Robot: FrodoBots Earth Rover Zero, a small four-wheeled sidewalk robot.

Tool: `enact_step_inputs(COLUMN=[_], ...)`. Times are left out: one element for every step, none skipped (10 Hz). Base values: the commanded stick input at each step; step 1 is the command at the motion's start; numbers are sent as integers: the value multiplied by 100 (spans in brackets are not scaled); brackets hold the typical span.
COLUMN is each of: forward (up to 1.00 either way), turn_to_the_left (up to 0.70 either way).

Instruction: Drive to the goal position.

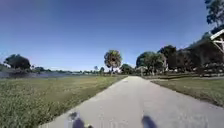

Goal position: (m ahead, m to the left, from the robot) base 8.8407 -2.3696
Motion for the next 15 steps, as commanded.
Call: enact_step_inputs(forward=[85, 85, 85, 85, 85, 85, 85, 85, 85, 85, 85, 85, 85, 85, 85], turn_to_the_left=[0, 0, 0, 0, 0, 0, 0, 0, 0, 0, 0, 0, 0, 0, 0])
